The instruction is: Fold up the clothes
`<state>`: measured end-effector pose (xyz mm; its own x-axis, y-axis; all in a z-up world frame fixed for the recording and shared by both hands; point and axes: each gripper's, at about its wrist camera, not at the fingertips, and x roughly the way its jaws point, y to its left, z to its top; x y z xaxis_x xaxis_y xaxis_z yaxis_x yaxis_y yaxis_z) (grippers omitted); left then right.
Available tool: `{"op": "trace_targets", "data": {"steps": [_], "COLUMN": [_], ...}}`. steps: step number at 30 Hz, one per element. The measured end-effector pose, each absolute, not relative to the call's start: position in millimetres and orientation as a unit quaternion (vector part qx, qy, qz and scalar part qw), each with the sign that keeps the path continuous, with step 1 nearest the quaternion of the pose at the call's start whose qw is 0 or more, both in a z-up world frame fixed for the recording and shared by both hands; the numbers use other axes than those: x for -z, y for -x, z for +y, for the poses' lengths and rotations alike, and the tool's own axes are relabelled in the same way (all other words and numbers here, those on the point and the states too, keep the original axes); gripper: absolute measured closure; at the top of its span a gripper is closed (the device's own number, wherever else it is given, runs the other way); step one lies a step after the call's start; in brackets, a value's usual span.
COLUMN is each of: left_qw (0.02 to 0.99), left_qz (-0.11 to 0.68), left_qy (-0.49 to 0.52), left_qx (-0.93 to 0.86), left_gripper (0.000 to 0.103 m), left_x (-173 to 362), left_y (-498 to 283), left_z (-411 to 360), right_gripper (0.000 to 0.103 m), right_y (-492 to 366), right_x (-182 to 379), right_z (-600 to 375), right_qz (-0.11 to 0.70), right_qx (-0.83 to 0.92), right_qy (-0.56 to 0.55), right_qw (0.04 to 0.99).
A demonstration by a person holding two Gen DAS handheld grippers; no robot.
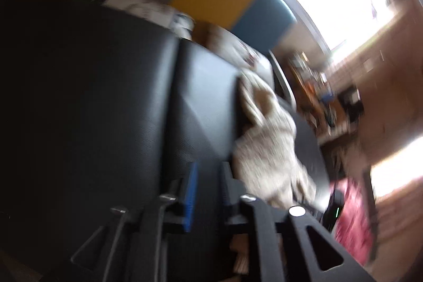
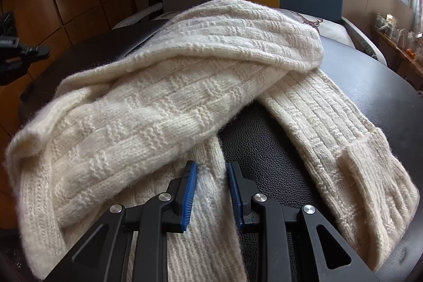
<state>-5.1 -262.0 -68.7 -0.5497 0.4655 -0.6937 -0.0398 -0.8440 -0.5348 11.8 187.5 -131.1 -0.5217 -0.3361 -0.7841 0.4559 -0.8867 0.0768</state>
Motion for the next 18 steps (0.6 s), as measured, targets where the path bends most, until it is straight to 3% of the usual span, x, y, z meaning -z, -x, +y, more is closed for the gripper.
{"op": "trace_targets", "data": {"steps": [7,18], "left_qw": [0.26,0.266], "left_qz": [-0.022,0.16], "left_qy": [0.474,0.476], "left_qx": [-0.841,-0.823], "left_gripper": [0.079,0.075], "left_x": [65.5,76.6], "left_y": [16.5,40.2], "left_z": [-129.2,-66.3], "right_gripper": [0.077,0.076], "right_y": [-11.5,-0.5], "right_x": [126.0,116.5], "right_z": [189.0,180.0], "right_qz": [0.061,0.057], "right_qx": [0.872,0.869], "right_qy": [-0.431,-0.436], "right_qw": [0.225,0.226]}}
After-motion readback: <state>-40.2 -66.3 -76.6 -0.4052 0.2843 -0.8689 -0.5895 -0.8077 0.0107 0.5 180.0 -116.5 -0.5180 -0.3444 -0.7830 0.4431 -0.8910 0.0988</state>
